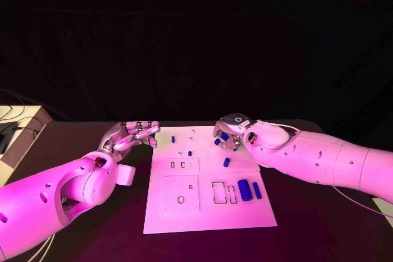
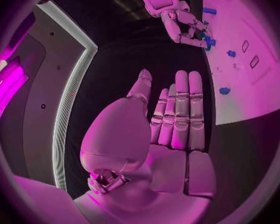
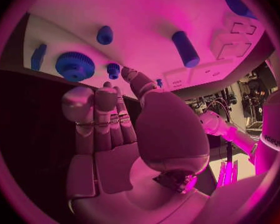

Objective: Assemble the parts on the task board

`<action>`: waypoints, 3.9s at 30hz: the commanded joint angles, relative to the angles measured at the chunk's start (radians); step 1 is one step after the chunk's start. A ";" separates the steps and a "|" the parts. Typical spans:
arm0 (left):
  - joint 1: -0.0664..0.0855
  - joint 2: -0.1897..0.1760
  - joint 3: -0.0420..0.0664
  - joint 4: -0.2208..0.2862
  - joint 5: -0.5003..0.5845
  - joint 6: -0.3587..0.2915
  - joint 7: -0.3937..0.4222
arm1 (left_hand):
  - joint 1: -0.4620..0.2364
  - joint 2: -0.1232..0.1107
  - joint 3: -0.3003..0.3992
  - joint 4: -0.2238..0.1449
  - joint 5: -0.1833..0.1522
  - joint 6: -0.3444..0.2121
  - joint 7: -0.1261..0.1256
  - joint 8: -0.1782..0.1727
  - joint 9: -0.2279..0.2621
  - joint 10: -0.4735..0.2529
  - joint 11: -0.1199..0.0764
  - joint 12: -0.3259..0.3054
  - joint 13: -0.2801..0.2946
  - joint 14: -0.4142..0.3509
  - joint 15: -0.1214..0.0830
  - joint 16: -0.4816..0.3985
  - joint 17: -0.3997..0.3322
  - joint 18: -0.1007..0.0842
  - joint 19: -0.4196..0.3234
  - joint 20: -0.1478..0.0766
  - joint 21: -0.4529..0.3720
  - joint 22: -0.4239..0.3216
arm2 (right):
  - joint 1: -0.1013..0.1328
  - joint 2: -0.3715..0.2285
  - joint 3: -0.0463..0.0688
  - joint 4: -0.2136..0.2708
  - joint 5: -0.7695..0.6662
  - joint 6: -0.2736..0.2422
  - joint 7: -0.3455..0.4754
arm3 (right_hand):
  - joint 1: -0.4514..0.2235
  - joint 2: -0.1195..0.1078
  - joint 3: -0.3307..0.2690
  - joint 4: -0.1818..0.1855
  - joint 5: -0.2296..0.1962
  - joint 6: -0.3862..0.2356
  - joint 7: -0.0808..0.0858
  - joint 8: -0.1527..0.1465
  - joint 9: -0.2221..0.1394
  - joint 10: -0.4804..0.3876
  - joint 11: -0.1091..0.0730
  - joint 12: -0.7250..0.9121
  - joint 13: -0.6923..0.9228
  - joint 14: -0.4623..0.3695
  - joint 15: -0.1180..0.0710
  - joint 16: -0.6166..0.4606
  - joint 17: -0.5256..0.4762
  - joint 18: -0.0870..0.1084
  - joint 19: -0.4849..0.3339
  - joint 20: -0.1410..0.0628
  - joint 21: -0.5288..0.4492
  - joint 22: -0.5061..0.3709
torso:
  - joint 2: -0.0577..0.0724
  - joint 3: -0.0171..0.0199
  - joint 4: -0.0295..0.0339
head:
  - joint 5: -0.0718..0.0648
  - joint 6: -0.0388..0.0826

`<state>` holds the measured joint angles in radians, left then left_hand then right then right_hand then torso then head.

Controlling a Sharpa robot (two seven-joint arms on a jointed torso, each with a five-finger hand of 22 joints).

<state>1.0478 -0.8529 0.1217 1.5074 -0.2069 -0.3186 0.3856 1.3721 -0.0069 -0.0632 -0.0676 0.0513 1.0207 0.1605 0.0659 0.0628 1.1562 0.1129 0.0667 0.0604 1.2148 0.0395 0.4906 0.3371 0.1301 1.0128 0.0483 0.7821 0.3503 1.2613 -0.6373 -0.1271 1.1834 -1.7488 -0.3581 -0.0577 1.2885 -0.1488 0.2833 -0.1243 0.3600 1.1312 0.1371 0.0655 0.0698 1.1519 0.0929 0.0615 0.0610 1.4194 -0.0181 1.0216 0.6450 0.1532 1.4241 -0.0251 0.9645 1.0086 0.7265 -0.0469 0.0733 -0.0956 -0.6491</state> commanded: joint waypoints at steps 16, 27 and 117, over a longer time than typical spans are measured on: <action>-0.001 0.004 0.001 -0.008 -0.014 0.037 -0.008 | -0.008 0.002 0.000 0.005 0.000 -0.005 0.004 -0.002 0.001 -0.010 0.002 -0.006 0.000 0.000 0.005 -0.006 -0.004 0.011 -0.005 0.001 0.006 -0.003 | 0.000 0.013 0.002 -0.022 -0.003 0.017 -0.003 | -0.008 0.027 0.050 -0.009 0.000 0.027 -0.008 -0.003 0.002 0.026 -0.009 -0.003 -0.001 -0.003 0.001 0.013 -0.007 0.017 0.022 -0.005 -0.042 0.061 | 0.019 -0.0028 0.0070 | -0.007 0.007; -0.002 0.006 0.001 -0.017 -0.014 0.038 -0.008 | -0.008 0.002 0.002 0.007 0.000 -0.006 0.005 -0.002 0.001 -0.011 0.002 -0.006 0.000 0.001 0.005 -0.008 -0.007 0.012 -0.006 0.002 0.009 -0.007 | 0.000 0.012 0.002 -0.028 -0.008 0.025 -0.008 | -0.011 0.036 0.058 -0.016 0.001 0.033 -0.010 -0.003 0.003 0.034 -0.012 -0.004 -0.001 -0.004 -0.001 0.019 -0.009 0.014 0.031 -0.006 -0.060 0.105 | 0.031 -0.0024 0.0068 | -0.012 0.014; -0.007 0.005 0.004 -0.007 -0.018 0.041 -0.006 | -0.002 0.004 0.003 0.000 0.000 -0.011 0.006 -0.002 0.001 -0.016 0.003 -0.006 0.000 0.001 0.006 -0.011 -0.012 0.013 -0.009 0.002 0.021 -0.022 | 0.000 0.164 0.030 -0.094 -0.064 -0.263 -0.120 | 0.058 0.140 0.082 -0.077 -0.147 0.097 -0.024 -0.001 0.069 0.138 -0.045 -0.002 0.002 -0.003 -0.022 0.033 0.049 -0.026 0.092 -0.030 -0.115 0.407 | 0.077 -0.0281 0.0372 | -0.006 0.053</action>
<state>1.0407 -0.8482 0.1243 1.4969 -0.2178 -0.2967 0.3727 1.3722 -0.0069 -0.0604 -0.0648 0.0513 1.0171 0.1640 0.0660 0.0626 1.1453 0.1163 0.0667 0.0601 1.2149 0.0396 0.4828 0.3268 0.1292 1.0095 0.0519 0.7968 0.3293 1.2617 -0.4714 -0.0983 1.0887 -1.8024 -0.6292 -0.1809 1.3151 -0.0406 0.3679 -0.2014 0.2067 1.2311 0.1085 0.0681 0.1388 1.2471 0.0871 0.0536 0.0582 1.4168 -0.0358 1.0601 0.6930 0.1095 1.4632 -0.0504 0.8557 1.3074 0.8006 -0.0748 0.1098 -0.1014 -0.5945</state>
